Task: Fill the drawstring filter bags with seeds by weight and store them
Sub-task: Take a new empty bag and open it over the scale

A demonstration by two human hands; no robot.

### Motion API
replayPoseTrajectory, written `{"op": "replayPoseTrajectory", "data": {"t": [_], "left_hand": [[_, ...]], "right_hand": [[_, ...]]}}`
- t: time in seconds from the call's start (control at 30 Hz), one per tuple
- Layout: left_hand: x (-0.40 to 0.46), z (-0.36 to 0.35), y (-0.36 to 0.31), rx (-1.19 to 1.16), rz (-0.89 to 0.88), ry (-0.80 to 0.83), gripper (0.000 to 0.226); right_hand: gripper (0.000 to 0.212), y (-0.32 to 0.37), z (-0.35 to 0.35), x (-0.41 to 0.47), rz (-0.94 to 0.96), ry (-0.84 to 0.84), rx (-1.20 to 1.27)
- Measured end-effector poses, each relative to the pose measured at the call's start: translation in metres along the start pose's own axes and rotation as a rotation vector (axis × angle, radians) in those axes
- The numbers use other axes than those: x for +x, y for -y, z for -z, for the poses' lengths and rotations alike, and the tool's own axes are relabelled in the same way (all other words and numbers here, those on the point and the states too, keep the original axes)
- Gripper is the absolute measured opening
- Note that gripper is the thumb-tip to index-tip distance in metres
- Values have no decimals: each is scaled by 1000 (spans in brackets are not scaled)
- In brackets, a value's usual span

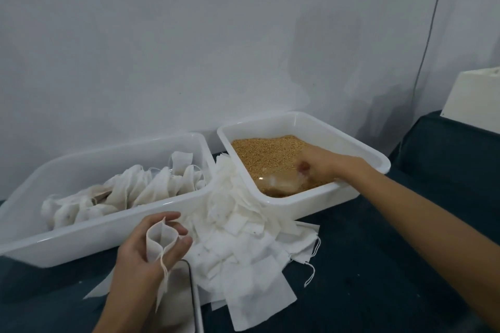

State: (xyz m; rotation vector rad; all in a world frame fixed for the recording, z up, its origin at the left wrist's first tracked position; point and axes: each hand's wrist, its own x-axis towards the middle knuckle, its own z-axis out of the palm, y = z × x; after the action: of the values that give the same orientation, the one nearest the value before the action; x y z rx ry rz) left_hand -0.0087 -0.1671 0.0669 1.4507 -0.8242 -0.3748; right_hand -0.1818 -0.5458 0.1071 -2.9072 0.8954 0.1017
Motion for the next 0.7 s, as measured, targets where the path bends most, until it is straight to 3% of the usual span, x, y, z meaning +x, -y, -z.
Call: {"op": "replayPoseTrajectory", "data": {"t": [0.3, 0.5, 0.7], "left_hand": [[-18, 9, -2, -180, 30, 49, 36], [-19, 19, -19, -234, 96, 143, 34], [-18, 29, -21, -212, 110, 216, 33]], "right_hand": [[11, -2, 22, -25, -34, -120, 148], [25, 29, 47, -49, 50, -128, 143], [18, 81, 60, -72, 194, -153, 207]]}}
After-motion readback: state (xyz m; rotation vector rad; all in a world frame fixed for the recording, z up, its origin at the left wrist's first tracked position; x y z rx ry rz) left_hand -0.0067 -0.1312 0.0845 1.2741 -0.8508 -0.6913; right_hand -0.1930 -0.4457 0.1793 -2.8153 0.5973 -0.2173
